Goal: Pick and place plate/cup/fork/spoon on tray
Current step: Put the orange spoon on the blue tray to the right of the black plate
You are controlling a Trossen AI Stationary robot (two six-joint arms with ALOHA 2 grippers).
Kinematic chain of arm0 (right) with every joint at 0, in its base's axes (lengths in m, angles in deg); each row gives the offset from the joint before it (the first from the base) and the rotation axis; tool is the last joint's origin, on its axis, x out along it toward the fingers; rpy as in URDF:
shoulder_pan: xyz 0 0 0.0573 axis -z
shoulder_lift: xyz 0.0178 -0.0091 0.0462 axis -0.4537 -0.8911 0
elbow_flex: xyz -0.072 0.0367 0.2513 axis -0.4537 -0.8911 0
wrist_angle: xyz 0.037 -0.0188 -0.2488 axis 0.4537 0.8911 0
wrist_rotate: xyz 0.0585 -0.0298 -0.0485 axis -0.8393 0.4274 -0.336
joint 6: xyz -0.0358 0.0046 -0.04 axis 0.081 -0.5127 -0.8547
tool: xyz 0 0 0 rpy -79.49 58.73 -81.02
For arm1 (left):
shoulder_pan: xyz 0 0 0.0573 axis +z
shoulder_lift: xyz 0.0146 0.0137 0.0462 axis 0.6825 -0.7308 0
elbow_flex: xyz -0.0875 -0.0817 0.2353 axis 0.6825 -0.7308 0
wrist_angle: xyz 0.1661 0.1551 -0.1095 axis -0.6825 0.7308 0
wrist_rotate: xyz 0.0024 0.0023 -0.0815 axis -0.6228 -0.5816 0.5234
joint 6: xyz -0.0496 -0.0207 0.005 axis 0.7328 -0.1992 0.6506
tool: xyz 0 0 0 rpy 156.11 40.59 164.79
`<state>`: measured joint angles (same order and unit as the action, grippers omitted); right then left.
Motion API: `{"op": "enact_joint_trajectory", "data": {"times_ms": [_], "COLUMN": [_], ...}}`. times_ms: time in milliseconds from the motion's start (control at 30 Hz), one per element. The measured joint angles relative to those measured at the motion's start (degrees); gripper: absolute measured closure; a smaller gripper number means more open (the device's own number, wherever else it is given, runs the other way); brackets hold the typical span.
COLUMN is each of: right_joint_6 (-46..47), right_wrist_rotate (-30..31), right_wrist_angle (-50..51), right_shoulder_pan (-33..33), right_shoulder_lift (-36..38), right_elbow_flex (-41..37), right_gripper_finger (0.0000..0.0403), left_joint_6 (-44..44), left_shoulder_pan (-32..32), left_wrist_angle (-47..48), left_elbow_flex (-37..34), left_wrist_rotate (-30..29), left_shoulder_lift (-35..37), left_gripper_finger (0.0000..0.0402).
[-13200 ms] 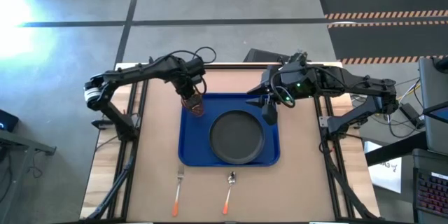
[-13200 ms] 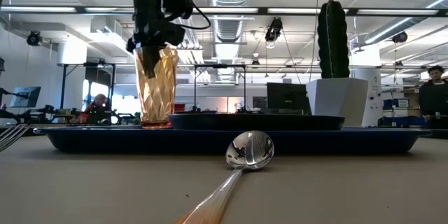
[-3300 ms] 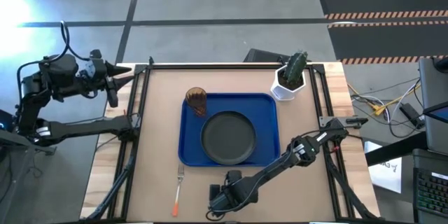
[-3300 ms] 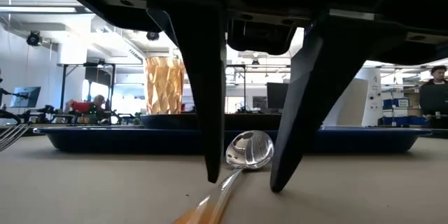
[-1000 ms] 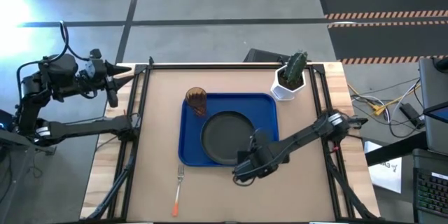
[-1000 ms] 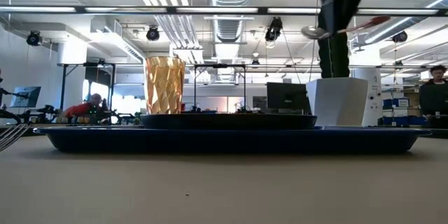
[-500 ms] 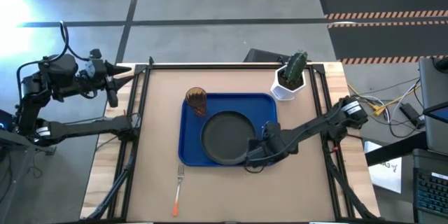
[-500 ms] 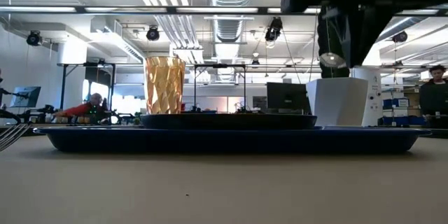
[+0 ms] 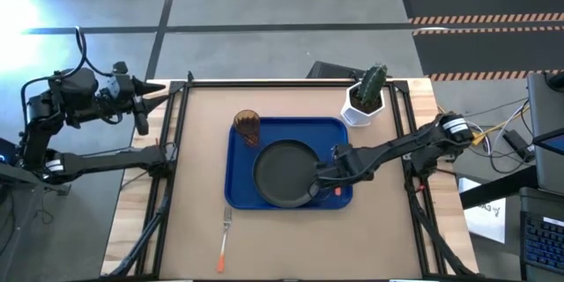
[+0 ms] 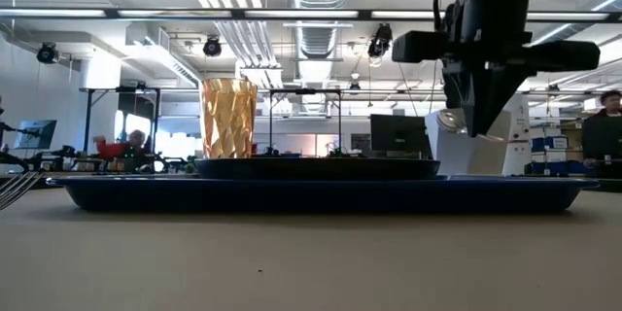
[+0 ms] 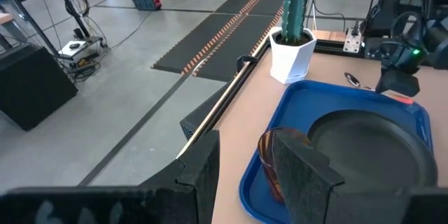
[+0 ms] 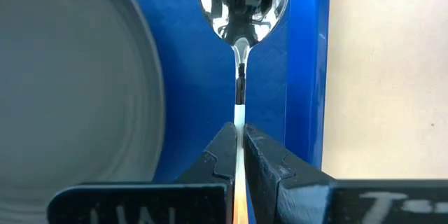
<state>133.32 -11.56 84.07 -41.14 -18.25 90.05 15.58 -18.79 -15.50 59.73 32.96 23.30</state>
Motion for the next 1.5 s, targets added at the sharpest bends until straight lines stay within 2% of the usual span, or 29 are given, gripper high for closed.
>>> {"op": "enact_joint_trajectory", "data": {"times_ms": [333,500,1067,1500], "right_joint_6": [-0.1,0.4,0.1,0.7], "right_wrist_rotate": [-1.0,-1.9,-1.7,-1.2], "right_wrist_angle": [-16.7,-22.0,-22.4,-22.5], "right_shoulder_pan": [0.2,0.2,0.2,0.2], "right_shoulder_lift": [0.6,0.4,0.4,0.4], "right_elbow_flex": [-10.7,-14.8,-15.3,-15.3], "right_gripper_finger": [0.0394,0.0394,0.0394,0.0379], "left_joint_6": [0.0,0.0,0.1,0.0], "left_shoulder_pan": [0.0,0.0,0.0,0.0], "left_wrist_angle": [0.0,0.0,0.0,0.0], "left_elbow_flex": [0.0,0.0,0.0,0.0], "left_wrist_rotate": [-0.2,-0.2,-0.6,-0.6], "left_shoulder_lift": [0.0,0.0,0.0,0.0], "left_gripper_finger": [0.0285,0.0285,0.0285,0.0285]}}
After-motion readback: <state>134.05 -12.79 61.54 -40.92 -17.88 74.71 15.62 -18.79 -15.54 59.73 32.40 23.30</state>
